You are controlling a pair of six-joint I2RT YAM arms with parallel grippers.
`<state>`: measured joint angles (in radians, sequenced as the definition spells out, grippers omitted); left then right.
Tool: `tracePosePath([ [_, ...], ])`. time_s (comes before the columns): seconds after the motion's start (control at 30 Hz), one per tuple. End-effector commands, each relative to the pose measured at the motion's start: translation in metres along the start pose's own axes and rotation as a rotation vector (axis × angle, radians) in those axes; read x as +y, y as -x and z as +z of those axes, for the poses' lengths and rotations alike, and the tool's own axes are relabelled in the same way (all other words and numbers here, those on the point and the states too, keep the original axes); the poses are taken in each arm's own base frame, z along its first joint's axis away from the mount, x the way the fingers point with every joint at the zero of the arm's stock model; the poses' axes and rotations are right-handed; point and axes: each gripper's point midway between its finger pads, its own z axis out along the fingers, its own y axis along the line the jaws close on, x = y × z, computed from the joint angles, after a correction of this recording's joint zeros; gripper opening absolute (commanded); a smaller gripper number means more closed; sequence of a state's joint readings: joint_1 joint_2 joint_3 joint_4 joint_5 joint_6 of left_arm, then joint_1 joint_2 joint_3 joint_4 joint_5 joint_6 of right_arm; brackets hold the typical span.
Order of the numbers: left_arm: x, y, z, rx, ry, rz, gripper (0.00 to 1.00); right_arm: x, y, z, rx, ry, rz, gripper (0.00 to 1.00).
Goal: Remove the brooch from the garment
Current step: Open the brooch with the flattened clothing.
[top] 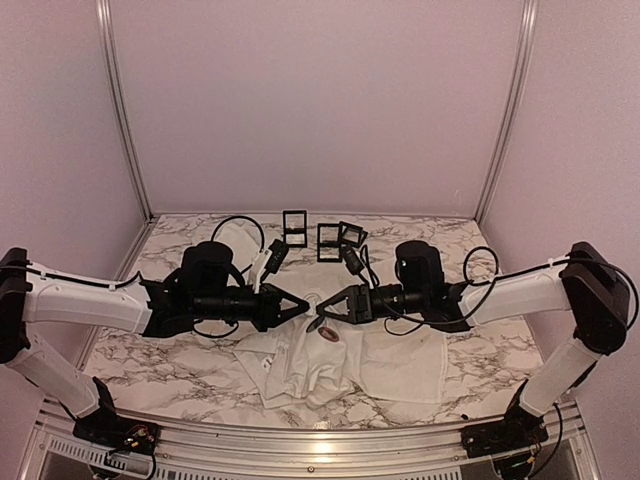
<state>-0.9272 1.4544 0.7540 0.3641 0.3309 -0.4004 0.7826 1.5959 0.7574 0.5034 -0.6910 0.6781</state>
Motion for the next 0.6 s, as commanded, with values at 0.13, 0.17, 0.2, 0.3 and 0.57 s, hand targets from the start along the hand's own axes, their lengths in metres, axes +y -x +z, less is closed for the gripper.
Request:
tracePosePath([
  [0.13,0.004,-0.004,0.002,0.051,-0.004,-0.037,0.00,0.017,0.032,-0.009,-0.063,-0.063,-0.137,0.46],
  [0.17,0.005,-0.004,0.003,0.055,-0.005,-0.042,0.00,0.017,0.032,-0.010,-0.061,-0.071,-0.143,0.47],
  [0.2,0.006,-0.005,0.003,0.057,-0.004,-0.043,0.00,0.017,0.032,-0.011,-0.059,-0.077,-0.151,0.47],
  [0.3,0.007,-0.004,0.004,0.064,-0.004,-0.050,0.00,0.016,0.032,-0.013,-0.052,-0.103,-0.168,0.48],
  [0.57,0.013,-0.005,0.000,0.086,0.014,-0.058,0.00,0.005,0.026,-0.015,-0.014,-0.196,-0.217,0.42],
])
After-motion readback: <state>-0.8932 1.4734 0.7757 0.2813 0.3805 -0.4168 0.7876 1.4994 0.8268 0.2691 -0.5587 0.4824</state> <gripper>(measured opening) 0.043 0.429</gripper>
